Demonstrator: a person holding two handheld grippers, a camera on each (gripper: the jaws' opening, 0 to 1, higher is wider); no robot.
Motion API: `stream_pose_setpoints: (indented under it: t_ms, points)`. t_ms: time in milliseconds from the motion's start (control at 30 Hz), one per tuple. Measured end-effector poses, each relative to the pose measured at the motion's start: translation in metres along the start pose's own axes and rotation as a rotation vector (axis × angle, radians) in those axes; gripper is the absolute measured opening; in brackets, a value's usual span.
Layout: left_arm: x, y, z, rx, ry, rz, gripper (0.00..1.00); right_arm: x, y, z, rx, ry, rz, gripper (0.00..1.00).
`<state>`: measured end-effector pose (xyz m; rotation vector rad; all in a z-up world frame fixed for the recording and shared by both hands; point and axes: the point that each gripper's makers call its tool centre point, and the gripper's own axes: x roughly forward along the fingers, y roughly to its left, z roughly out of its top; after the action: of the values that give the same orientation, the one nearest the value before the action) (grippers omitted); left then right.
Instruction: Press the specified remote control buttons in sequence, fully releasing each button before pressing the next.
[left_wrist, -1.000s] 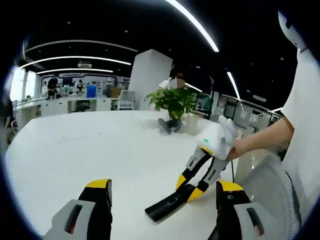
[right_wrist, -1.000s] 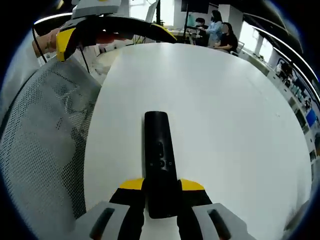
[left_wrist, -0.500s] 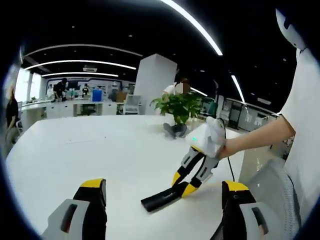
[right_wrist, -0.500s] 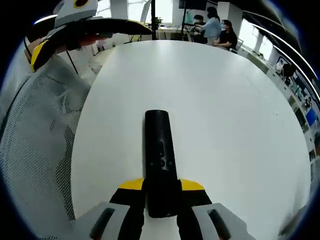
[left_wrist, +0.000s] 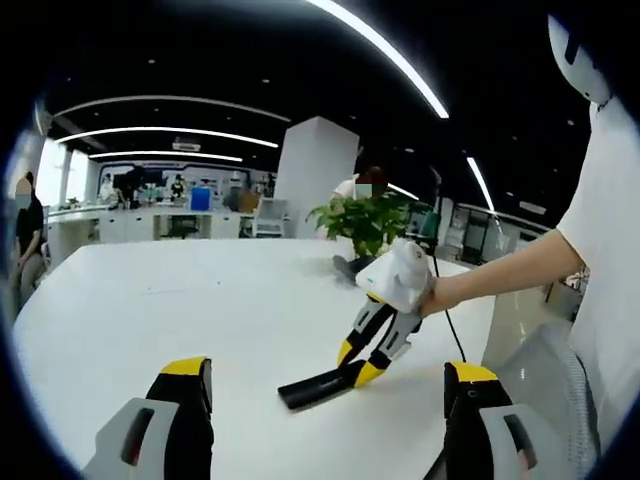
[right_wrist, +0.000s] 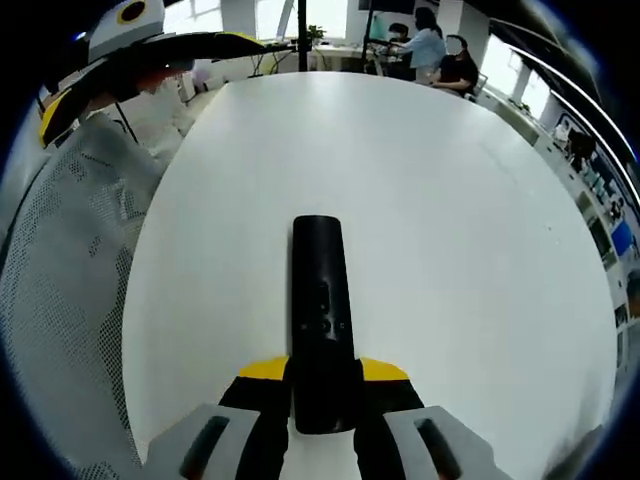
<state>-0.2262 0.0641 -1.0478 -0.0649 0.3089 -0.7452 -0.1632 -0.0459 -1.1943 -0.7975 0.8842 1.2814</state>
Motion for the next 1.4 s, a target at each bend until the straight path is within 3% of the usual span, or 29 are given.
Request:
stream_pose_setpoints:
  t_ms: [1400]
  points:
    - [-0.009,-0.001,-0.007,0.005,0.013,0.008,1.0,0.005,-0.075,0.008,0.025,0.019,-0.01,0.22]
